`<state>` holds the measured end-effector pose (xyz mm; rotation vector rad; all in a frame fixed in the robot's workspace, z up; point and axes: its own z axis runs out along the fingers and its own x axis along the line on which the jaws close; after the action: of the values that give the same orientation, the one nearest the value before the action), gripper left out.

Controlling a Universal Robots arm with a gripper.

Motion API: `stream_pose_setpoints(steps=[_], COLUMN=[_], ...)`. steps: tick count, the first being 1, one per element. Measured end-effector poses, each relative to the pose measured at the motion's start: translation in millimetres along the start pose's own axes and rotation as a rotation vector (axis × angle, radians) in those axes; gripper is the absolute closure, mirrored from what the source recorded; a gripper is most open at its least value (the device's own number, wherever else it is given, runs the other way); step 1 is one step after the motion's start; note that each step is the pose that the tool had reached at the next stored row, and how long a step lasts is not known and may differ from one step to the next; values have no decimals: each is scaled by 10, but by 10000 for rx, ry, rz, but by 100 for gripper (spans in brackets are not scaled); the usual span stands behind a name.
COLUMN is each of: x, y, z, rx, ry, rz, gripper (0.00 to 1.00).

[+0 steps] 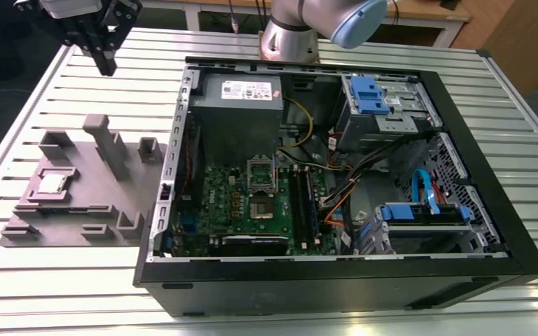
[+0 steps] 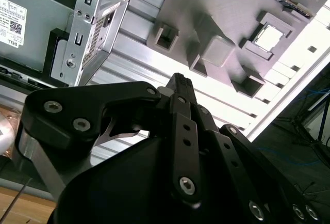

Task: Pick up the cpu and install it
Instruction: 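Pick up the cpu and move it towards the insertion slot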

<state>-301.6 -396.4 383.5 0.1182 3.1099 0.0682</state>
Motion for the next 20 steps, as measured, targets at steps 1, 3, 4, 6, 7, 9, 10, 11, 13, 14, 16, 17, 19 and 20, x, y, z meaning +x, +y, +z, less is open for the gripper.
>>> stream_pose_setpoints(steps=[1, 3, 4, 6, 7, 9, 10, 11, 13, 14, 16, 17, 19, 20], x=[3, 10, 14, 20, 23, 30, 33, 36, 42, 46, 53, 56, 61, 64], y=[0, -1, -1, -2, -2, -3, -3, -3, -4, -4, -4, -5, -5, -6], z=[1, 1, 2, 3, 3, 5, 5, 6, 8, 8, 10, 11, 12, 12], rx=[0, 0, 0, 0, 0, 1, 0, 0, 0, 0, 0, 0, 0, 0], ry=[0, 1, 0, 0, 0, 0, 1, 0, 0, 0, 0, 0, 0, 0], rz=[0, -1, 0, -1, -1, 0, -1, 0, 0, 0, 0, -1, -1, 0], gripper=[90, 90, 90, 90, 90, 90, 90, 90, 90, 90, 90, 90, 90, 90])
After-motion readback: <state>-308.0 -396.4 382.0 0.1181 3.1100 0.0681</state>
